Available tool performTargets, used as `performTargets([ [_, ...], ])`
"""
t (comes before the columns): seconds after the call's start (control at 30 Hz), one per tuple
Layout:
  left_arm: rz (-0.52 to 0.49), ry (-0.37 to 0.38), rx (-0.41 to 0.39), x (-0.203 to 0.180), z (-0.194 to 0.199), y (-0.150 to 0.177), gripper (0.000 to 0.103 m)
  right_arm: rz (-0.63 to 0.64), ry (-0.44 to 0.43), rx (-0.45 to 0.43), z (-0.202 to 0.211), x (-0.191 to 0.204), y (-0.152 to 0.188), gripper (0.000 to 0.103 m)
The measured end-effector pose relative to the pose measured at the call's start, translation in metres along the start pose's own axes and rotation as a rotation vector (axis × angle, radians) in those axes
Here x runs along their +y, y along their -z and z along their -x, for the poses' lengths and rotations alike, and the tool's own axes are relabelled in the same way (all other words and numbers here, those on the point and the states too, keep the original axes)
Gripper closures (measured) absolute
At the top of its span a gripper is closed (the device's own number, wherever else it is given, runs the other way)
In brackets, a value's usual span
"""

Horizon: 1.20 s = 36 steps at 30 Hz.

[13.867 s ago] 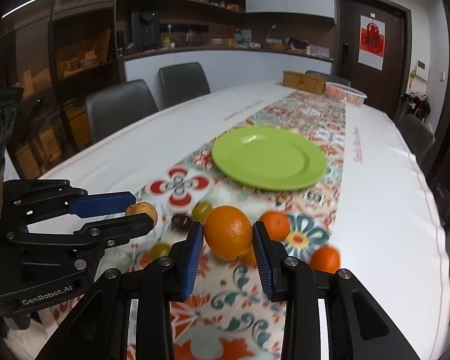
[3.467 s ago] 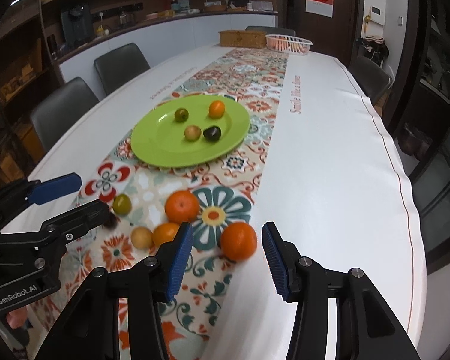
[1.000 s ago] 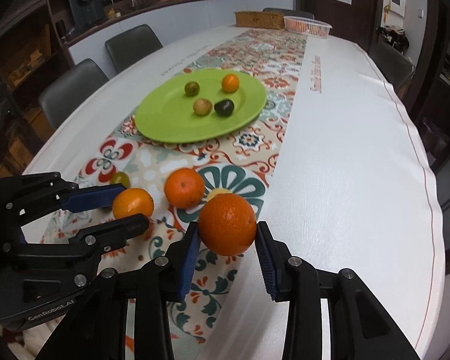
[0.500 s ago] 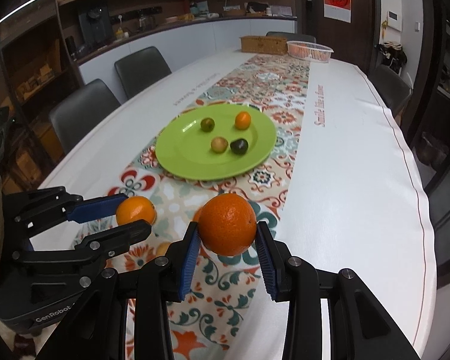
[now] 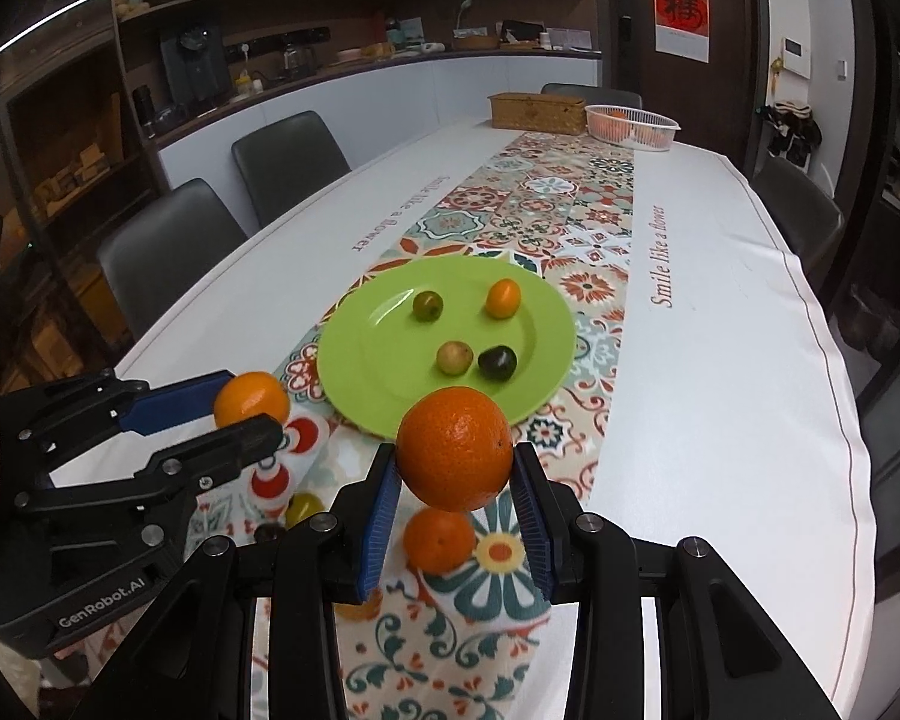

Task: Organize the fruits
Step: 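Grasp an orange with the right gripper while the left gripper grasps another orange, then lower both held oranges onto the green plate and open both grippers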

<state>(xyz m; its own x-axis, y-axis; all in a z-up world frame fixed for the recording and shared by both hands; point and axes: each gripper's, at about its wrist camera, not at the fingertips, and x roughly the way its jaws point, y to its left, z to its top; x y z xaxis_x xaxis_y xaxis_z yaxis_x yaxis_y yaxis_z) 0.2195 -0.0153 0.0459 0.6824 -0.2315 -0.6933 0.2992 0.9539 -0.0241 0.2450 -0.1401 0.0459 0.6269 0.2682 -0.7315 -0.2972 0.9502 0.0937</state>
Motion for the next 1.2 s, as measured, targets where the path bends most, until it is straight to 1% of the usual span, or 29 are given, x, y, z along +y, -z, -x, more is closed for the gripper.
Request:
performTargets([
  [0.23,0.017,-0.009,0.007,0.018,-0.022,-0.016,0.071,0.003,-0.006,0.005,-0.020,0.001,-0.020,0.064],
  [0.43,0.045,-0.009,0.028,0.035,-0.045,-0.027,0.071,0.015,-0.001,0.017,-0.044,-0.002,-0.040,0.064],
  [0.63,0.044,-0.013,0.048,0.048,-0.068,-0.036,0.071,0.019,-0.005,0.032,-0.069,-0.004,-0.056,0.064],
  [0.77,0.053,-0.007,0.061,0.055,-0.084,-0.041,0.071,0.015,-0.013,0.052,-0.087,-0.007,-0.062,0.064],
  [0.93,0.070,0.014,0.097,0.063,-0.108,-0.043,0.071,0.012,-0.010,0.085,-0.109,-0.012,-0.069,0.064],
  [1.2,0.088,0.022,0.135,0.069,-0.128,-0.043,0.071,0.026,0.006,0.099,-0.130,-0.015,-0.075,0.064],
])
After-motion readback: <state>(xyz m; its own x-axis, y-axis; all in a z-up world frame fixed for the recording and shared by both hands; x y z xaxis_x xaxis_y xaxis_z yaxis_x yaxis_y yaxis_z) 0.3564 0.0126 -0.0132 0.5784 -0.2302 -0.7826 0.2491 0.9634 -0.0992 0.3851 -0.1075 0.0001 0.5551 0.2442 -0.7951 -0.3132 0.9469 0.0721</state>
